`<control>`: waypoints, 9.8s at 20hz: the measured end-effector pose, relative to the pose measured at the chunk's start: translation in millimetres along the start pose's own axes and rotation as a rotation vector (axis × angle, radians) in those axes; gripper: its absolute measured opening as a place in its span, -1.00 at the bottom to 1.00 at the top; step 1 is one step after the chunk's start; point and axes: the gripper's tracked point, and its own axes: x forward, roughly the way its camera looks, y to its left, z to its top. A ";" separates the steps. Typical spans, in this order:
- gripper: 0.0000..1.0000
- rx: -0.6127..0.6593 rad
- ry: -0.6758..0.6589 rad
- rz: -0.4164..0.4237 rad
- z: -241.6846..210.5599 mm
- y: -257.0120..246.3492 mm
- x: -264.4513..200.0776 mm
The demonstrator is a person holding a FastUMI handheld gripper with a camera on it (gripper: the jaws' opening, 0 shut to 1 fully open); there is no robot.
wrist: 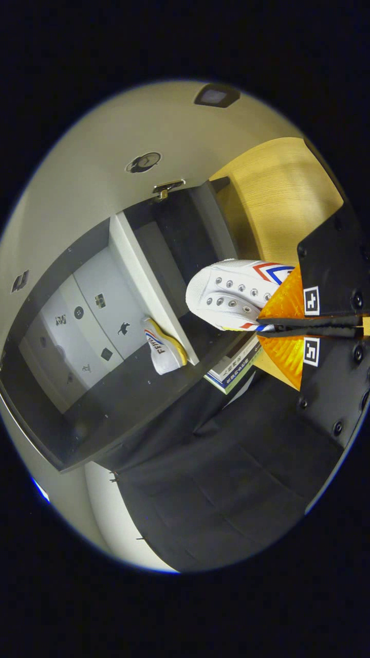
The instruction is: Open the shoe cabinet door, grab the shoes and put them into the shoe cabinet, then close the shoe cabinet door.
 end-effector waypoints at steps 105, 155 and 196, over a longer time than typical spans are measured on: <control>0.90 -0.486 -0.265 0.270 218.6 -42.8 -277.7; 0.93 -0.558 -0.353 -0.087 156.8 135.4 -28.0; 0.94 -0.544 -0.592 -0.418 226.1 -80.2 -382.2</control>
